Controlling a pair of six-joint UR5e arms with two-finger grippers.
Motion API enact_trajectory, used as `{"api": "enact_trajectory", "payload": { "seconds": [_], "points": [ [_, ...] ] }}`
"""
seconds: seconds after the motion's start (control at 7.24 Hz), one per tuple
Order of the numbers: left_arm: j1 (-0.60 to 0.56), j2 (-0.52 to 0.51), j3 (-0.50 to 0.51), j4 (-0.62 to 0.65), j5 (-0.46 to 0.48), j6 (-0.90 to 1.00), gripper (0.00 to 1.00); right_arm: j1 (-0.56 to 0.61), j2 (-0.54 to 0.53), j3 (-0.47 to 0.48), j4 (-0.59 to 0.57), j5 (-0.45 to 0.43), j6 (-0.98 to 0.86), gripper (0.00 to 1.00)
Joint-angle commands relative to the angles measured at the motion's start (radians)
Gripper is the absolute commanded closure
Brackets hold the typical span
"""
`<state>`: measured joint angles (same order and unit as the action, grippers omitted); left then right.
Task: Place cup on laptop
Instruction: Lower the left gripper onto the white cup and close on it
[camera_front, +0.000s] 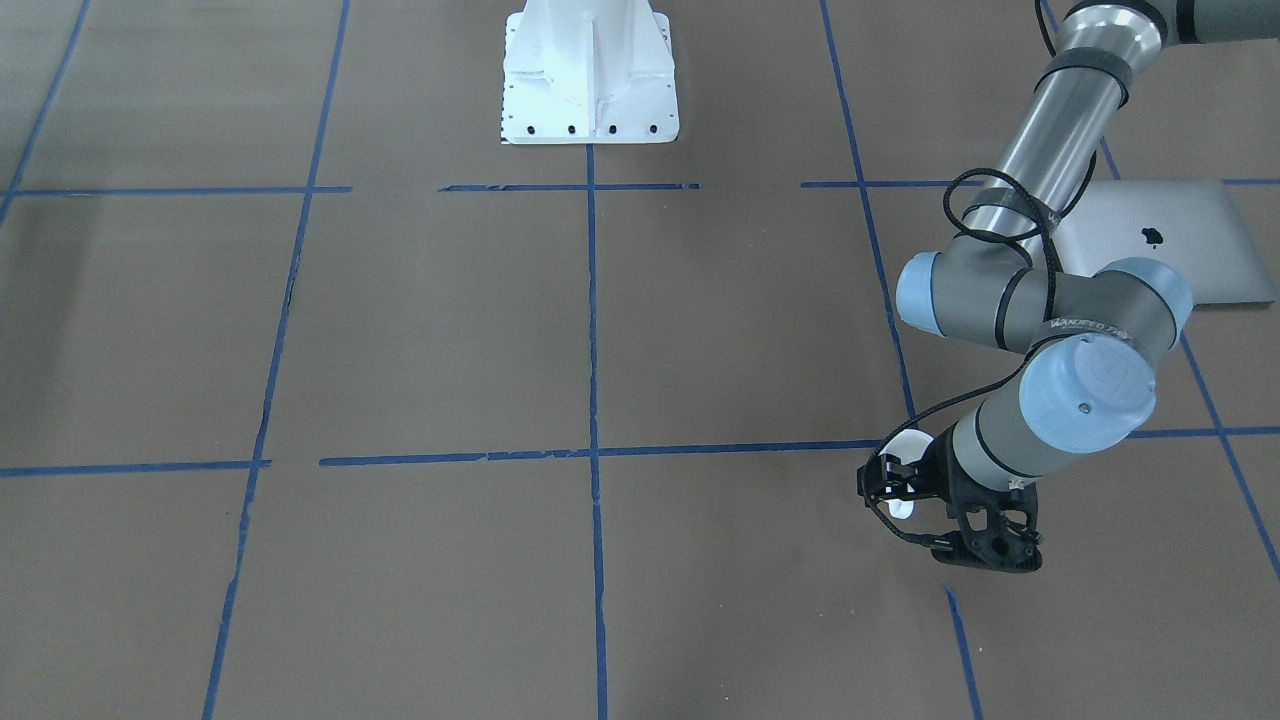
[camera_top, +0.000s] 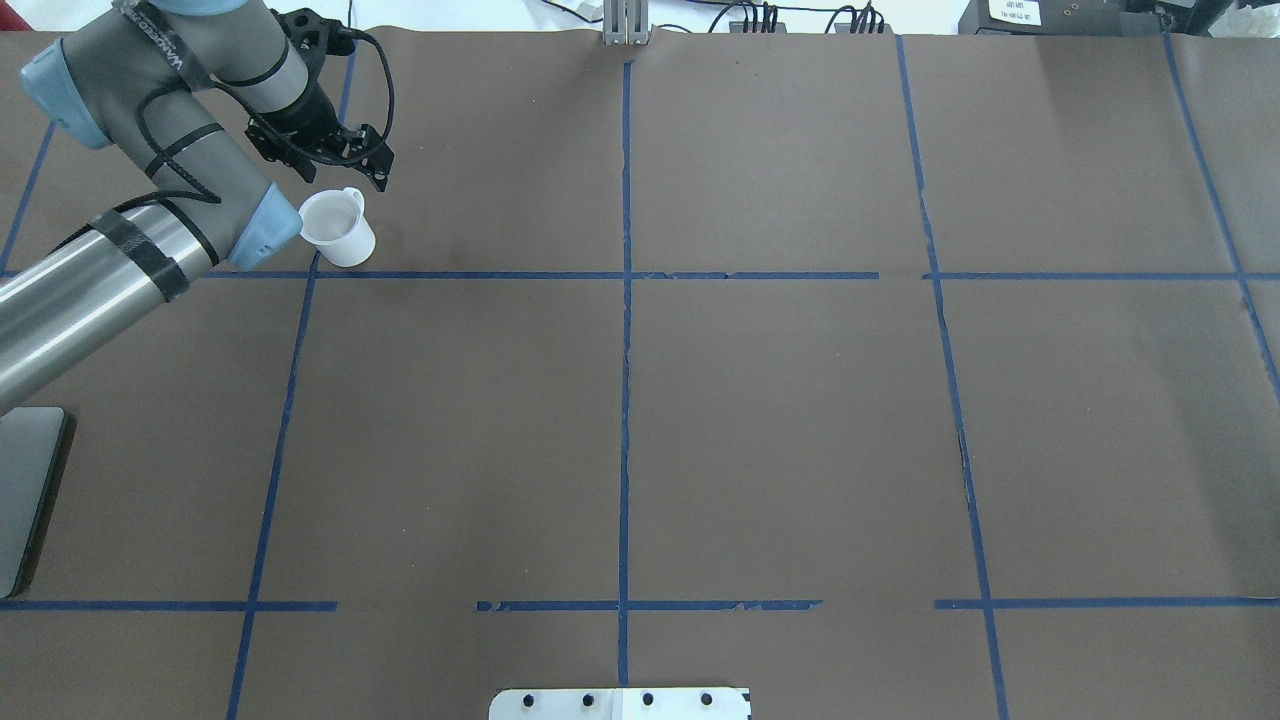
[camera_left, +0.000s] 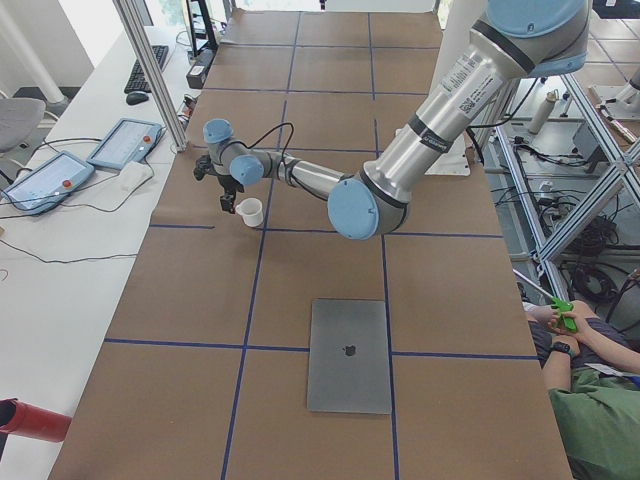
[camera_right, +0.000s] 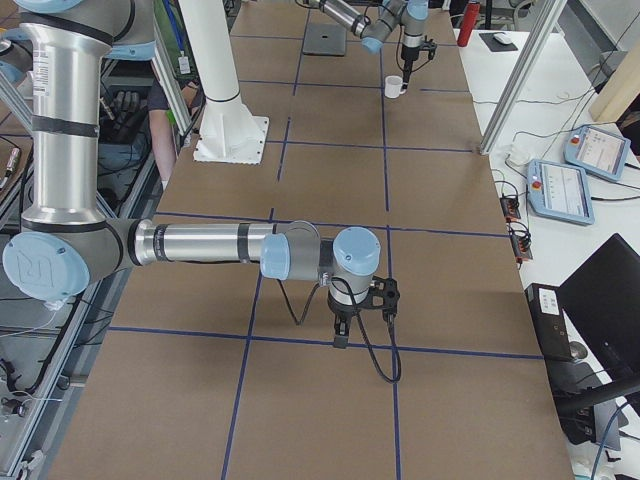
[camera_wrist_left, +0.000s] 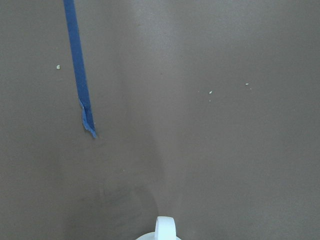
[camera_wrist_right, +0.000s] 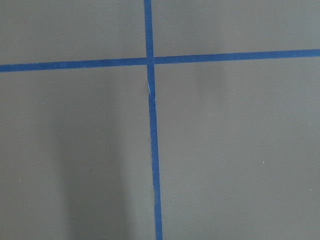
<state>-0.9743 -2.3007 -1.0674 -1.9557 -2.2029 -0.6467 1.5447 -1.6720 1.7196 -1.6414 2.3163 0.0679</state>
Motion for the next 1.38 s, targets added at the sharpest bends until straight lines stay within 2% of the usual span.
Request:
{"api": "enact_trajectory", "payload": {
  "seconds": [0.0,0.41,0.55,0.69,1.11,1.24],
  "points": [
    [0.011,0.000,0.037,-0.034,0.000,-0.005,0.08,0.000,0.000,0.000,0.000,0.000,0.000,0.00],
    [0.023,0.003,0.038,-0.035,0.000,-0.007,0.21,0.000,0.000,0.000,0.000,0.000,0.000,0.00],
    [0.023,0.003,0.038,-0.034,0.000,-0.007,0.30,0.000,0.000,0.000,0.000,0.000,0.000,0.00],
    [0.023,0.003,0.038,-0.034,0.000,-0.008,0.45,0.000,0.000,0.000,0.000,0.000,0.001,0.00],
    [0.022,0.004,0.034,-0.037,0.000,-0.007,1.00,0.000,0.000,0.000,0.000,0.000,0.000,0.00],
    [0.019,0.004,0.029,-0.045,-0.001,-0.010,1.00,0.000,0.000,0.000,0.000,0.000,0.001,0.00]
  ]
}}
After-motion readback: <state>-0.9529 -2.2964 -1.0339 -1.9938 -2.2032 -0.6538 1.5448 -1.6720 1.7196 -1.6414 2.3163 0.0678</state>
